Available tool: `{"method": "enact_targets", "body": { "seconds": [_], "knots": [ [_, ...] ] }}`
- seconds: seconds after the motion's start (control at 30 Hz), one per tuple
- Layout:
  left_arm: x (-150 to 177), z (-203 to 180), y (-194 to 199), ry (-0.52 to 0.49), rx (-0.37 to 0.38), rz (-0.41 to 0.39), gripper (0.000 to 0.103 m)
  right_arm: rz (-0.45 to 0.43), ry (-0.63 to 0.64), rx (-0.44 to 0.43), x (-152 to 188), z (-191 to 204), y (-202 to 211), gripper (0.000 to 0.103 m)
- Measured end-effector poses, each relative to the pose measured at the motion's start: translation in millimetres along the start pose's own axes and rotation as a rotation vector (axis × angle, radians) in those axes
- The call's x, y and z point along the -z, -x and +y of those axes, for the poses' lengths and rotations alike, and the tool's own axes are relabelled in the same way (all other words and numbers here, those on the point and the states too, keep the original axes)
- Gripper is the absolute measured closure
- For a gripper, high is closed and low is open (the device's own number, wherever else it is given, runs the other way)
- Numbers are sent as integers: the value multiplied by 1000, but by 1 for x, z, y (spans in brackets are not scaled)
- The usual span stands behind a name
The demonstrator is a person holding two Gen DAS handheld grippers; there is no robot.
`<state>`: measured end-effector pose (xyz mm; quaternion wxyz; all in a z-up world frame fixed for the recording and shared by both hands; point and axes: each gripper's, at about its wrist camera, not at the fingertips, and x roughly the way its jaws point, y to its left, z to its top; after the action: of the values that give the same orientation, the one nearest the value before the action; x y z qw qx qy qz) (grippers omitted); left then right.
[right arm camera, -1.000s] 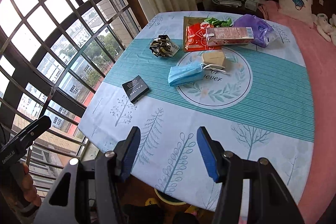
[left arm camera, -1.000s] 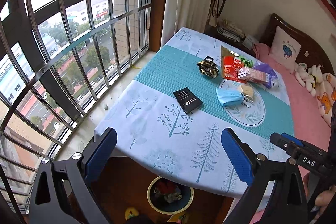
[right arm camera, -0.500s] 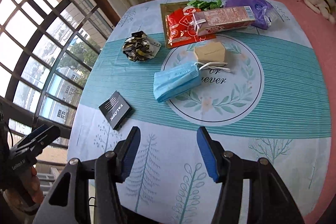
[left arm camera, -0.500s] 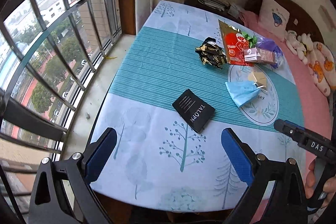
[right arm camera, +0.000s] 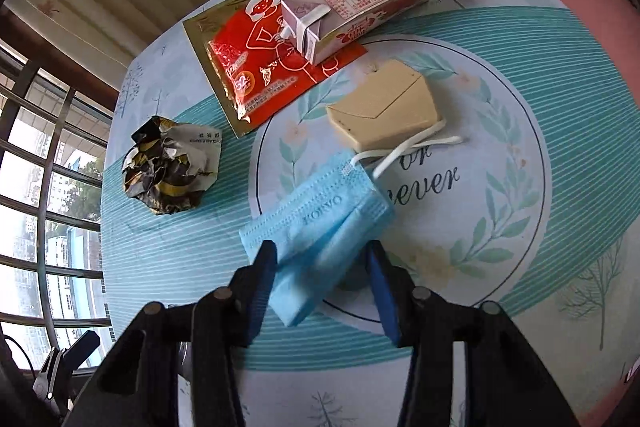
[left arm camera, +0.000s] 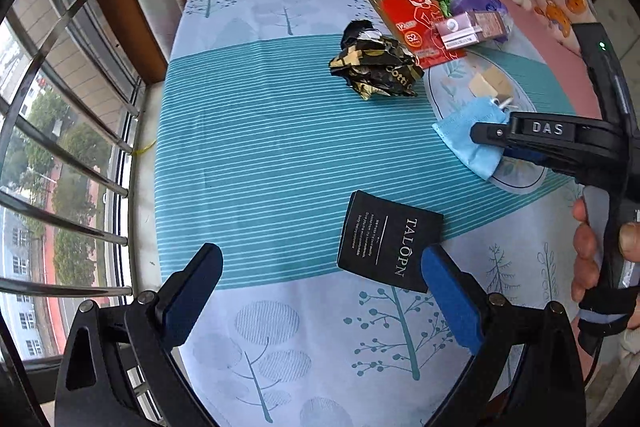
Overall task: Collect trash
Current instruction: 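Grasp the black TALOPN card with the left tool while the right tool grasps the blue mask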
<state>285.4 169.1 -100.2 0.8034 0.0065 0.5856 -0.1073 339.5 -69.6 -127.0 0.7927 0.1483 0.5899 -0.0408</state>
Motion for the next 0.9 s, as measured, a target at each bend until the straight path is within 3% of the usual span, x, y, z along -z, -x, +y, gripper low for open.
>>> {"method": "enact_targets", "body": {
  "seconds": [0.07,0.1,0.2,0.5,0.8,0.9],
  "knots": [
    [-3,-1,-7,-26,22,19,4,-14,21,26,1,5,-1,71],
    [-4,-1,-9,-34,32,28,4,-13,30,22,1,6,-2,83],
    [-7,-5,-16,-57,78,59,4,-24,29,5,5,4,0,92],
    [-21,-33,-51,-175,93,156,4,-40,27,-1,32,-12,19,96],
    [-19,-64,-70,-304,-10,170,4,-51,6,-16,59,-24,40,97],
    [-22,-68,-72,-303,-11,180,4,-47,0,-25,67,-23,43,97]
  ]
}}
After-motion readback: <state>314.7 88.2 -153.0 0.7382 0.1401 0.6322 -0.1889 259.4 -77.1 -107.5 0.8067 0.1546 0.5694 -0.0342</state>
